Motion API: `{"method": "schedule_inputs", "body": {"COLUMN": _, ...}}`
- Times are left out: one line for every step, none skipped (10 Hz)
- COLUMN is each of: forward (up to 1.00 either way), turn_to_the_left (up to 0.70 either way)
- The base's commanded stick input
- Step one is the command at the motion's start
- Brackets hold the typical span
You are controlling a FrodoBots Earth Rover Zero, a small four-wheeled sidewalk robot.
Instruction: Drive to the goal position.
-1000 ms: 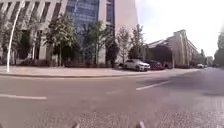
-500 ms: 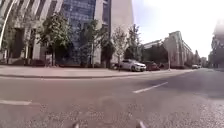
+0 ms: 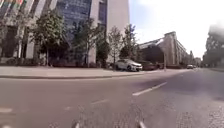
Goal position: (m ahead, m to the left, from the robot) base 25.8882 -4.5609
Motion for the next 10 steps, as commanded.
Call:
{"method": "schedule_inputs", "body": {"forward": 0.7, "turn_to_the_left": -0.14}}
{"method": "schedule_inputs", "body": {"forward": 0.7, "turn_to_the_left": -0.14}}
{"method": "schedule_inputs", "body": {"forward": 0.7, "turn_to_the_left": -0.14}}
{"method": "schedule_inputs", "body": {"forward": 0.7, "turn_to_the_left": -0.14}}
{"method": "schedule_inputs", "body": {"forward": 0.7, "turn_to_the_left": -0.14}}
{"method": "schedule_inputs", "body": {"forward": 0.7, "turn_to_the_left": -0.14}}
{"method": "schedule_inputs", "body": {"forward": 0.7, "turn_to_the_left": -0.14}}
{"method": "schedule_inputs", "body": {"forward": 0.7, "turn_to_the_left": -0.14}}
{"method": "schedule_inputs", "body": {"forward": 0.7, "turn_to_the_left": -0.14}}
{"method": "schedule_inputs", "body": {"forward": 0.7, "turn_to_the_left": -0.14}}
